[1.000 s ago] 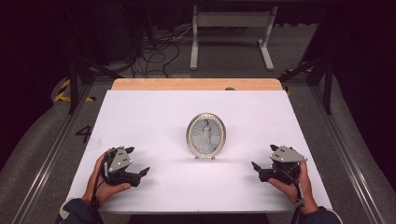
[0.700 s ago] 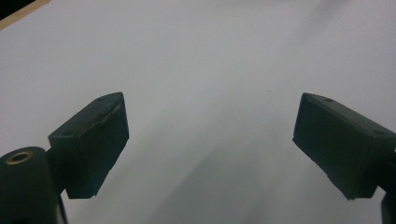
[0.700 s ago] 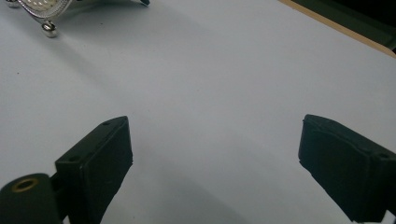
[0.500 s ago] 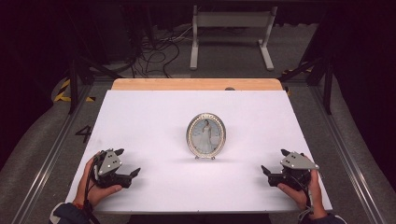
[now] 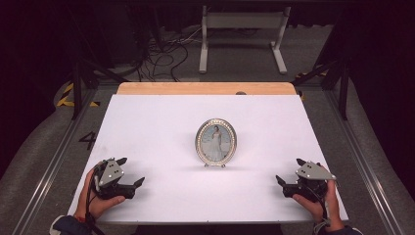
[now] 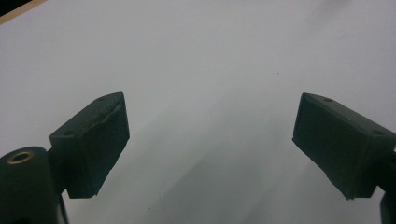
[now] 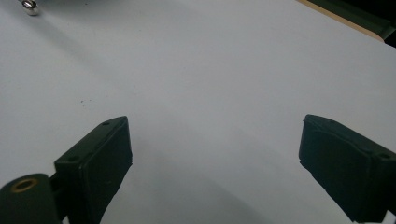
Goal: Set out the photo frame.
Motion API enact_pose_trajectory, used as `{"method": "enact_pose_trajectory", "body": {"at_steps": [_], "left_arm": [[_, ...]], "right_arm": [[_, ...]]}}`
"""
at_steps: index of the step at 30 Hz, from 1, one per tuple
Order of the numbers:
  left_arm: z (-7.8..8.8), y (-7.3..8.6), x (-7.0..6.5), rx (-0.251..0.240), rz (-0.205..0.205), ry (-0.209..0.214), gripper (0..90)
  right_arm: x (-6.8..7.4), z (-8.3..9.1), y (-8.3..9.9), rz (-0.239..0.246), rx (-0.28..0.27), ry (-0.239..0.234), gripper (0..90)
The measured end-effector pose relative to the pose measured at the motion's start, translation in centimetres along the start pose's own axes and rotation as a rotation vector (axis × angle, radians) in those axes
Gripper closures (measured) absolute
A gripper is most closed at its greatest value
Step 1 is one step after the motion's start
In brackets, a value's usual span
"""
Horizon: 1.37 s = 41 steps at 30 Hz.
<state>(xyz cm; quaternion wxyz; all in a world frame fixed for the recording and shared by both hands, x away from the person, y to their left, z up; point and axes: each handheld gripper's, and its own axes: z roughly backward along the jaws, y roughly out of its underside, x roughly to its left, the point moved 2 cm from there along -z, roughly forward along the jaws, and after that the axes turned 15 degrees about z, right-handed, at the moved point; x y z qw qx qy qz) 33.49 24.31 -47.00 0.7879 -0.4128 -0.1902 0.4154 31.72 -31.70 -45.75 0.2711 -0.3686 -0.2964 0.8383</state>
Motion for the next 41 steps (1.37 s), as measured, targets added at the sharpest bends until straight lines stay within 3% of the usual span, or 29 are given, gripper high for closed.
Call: {"method": "enact_pose_trajectory", "body": {"at_steps": [30, 41], "left_arm": [[-0.07, -0.15, 0.08, 0.003, 0.006, -0.008, 10.1], [0.08, -0.21, 0.67, -0.004, 0.028, -0.021, 8.3]], "right_arm": [[0.09, 0.0, -0.12, -0.002, -0.003, -0.001, 9.7], [-0.43, 0.09, 0.01, -0.015, -0.006, 0.028, 9.8]]}}
